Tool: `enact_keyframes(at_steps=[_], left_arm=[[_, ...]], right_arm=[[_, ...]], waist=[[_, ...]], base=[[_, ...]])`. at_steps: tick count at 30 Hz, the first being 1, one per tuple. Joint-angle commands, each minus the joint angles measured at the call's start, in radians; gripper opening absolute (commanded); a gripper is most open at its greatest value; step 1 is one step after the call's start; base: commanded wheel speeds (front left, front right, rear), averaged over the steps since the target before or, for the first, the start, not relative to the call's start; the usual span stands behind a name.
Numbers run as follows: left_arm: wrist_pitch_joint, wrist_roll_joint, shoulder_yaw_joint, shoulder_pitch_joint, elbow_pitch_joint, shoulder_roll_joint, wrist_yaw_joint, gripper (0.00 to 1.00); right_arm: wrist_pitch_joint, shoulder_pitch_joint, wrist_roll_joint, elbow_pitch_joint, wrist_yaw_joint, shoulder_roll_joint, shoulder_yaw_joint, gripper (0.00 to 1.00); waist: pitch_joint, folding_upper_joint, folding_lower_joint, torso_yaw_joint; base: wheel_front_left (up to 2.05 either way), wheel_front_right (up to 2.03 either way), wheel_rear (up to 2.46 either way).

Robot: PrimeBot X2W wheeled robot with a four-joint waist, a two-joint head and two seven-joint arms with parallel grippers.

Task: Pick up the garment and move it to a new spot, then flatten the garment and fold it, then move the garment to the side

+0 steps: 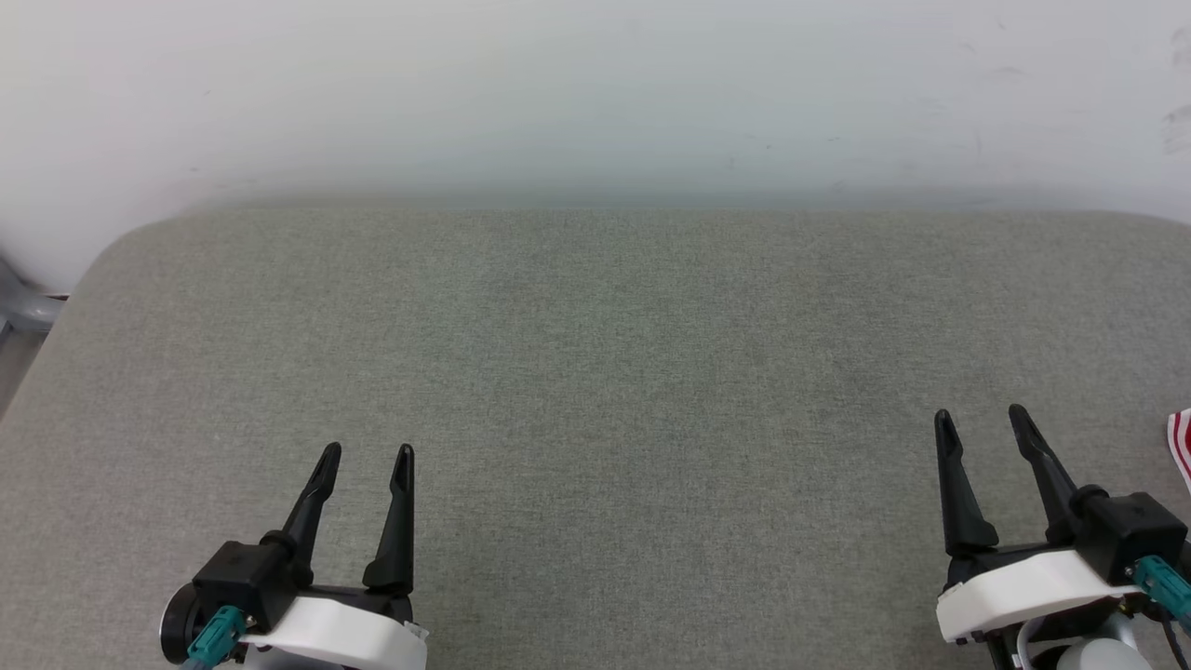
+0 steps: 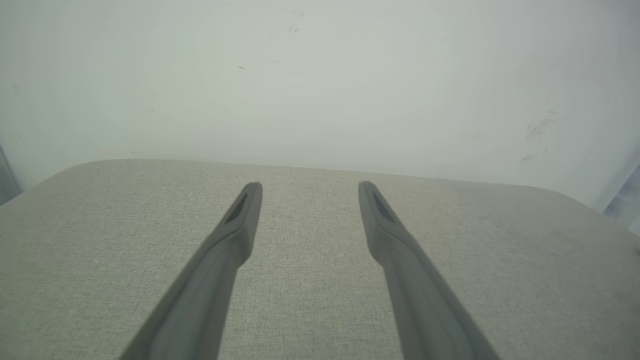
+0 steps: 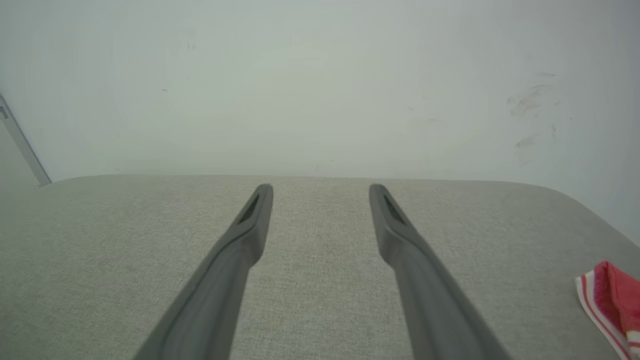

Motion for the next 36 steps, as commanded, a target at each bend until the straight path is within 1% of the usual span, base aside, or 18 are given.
enact_keyframes(at_steps=[1, 8, 9, 12, 24, 36], left_arm=[[-0.004, -0.001, 0.003, -0.013, 0.000, 0.000, -0.002, 1.00], [-0.005, -0.006, 0.011, -0.011, -0.001, -0.003, -0.002, 1.00], [0.000, -0.003, 0.010, -0.002, -0.001, -0.002, 0.000, 0.00], [0.004, -0.008, 0.008, 0.011, 0.023, -0.004, 0.000, 0.00], [0.053, -0.244, 0.018, -0.011, 0.044, 0.001, 0.001, 0.00], [0.097, -0.444, 0.029, -0.033, 0.070, 0.005, 0.000, 0.00]], right_arm=[[-0.008, -0.009, 0.006, 0.002, -0.001, 0.004, 0.000, 1.00], [-0.005, -0.009, 0.005, 0.001, -0.001, 0.004, 0.007, 1.00], [-0.003, 0.000, 0.000, 0.000, 0.000, 0.000, 0.008, 0.00], [0.002, 0.013, 0.004, 0.026, 0.000, 0.000, 0.007, 0.00], [0.060, -0.002, 0.250, 0.041, 0.000, 0.001, -0.004, 0.00], [0.105, -0.011, 0.461, 0.049, 0.000, 0.001, -0.009, 0.00]], waist=[[0.000, 0.0000, 0.0000, 0.001], [0.001, 0.0000, 0.0000, 0.005], [0.001, 0.0000, 0.0000, 0.005], [0.001, 0.0000, 0.0001, 0.005], [-0.002, 0.0000, 0.0001, 0.001], [-0.005, 0.0000, 0.0001, -0.002]], base=[[0.00, 0.00, 0.00], [0.00, 0.00, 0.00], [0.00, 0.00, 0.00], [0.00, 0.00, 0.00], [0.00, 0.00, 0.00], [0.00, 0.00, 0.00]])
